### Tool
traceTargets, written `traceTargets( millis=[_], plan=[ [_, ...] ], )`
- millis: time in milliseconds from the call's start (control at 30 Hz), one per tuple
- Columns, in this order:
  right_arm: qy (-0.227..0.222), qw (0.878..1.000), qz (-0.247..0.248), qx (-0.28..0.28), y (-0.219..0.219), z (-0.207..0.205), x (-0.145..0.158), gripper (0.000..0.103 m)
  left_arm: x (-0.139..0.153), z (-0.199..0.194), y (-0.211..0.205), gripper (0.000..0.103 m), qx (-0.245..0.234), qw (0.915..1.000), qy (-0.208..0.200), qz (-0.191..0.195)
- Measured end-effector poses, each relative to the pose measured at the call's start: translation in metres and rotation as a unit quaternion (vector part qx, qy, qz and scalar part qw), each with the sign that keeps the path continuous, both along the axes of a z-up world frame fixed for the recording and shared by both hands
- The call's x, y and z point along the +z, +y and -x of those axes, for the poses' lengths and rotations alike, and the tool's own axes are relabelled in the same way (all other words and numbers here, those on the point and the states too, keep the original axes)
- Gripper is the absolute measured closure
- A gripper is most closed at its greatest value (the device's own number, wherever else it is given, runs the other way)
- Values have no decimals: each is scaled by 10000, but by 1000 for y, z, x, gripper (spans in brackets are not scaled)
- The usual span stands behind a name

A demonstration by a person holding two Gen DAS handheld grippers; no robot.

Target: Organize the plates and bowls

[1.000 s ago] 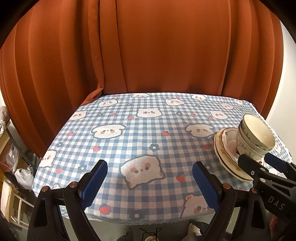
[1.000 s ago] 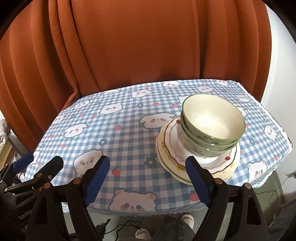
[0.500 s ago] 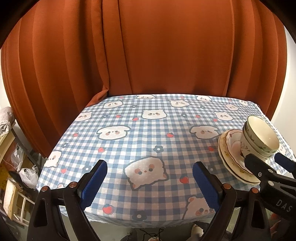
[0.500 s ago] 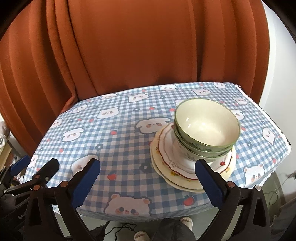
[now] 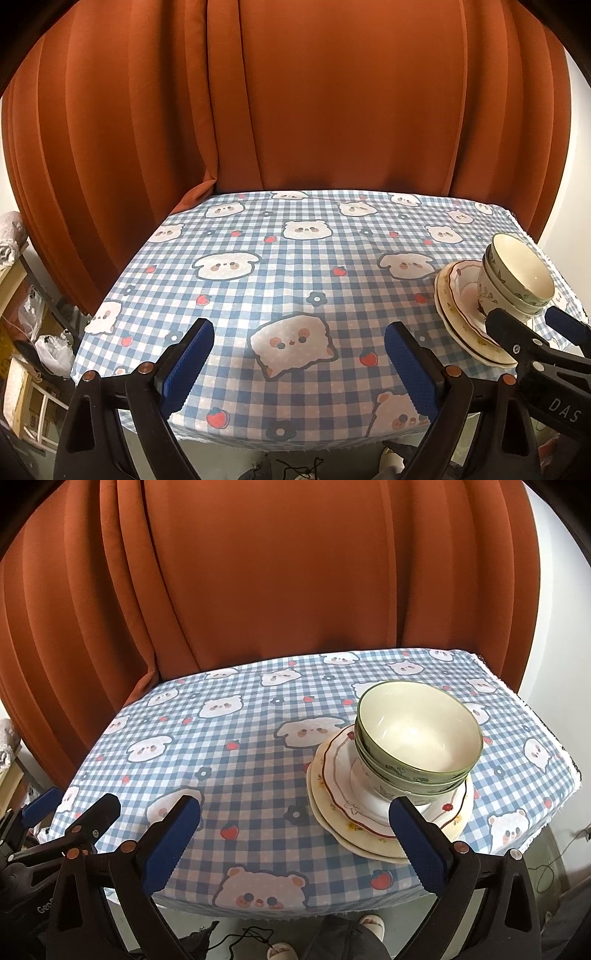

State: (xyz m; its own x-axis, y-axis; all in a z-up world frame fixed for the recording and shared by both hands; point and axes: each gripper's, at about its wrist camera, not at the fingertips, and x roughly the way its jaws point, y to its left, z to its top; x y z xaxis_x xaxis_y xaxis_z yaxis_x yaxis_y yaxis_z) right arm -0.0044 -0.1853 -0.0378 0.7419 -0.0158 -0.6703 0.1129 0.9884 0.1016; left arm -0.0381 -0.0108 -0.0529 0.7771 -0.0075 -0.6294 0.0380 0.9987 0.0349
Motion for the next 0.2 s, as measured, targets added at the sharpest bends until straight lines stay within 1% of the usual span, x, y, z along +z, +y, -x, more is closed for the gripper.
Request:
traceTargets(
  millis=[200],
  plan=[
    [0, 10000, 10, -1, 1, 0, 1, 0, 0, -1, 0, 8, 0, 10000, 5, 12]
  ],
)
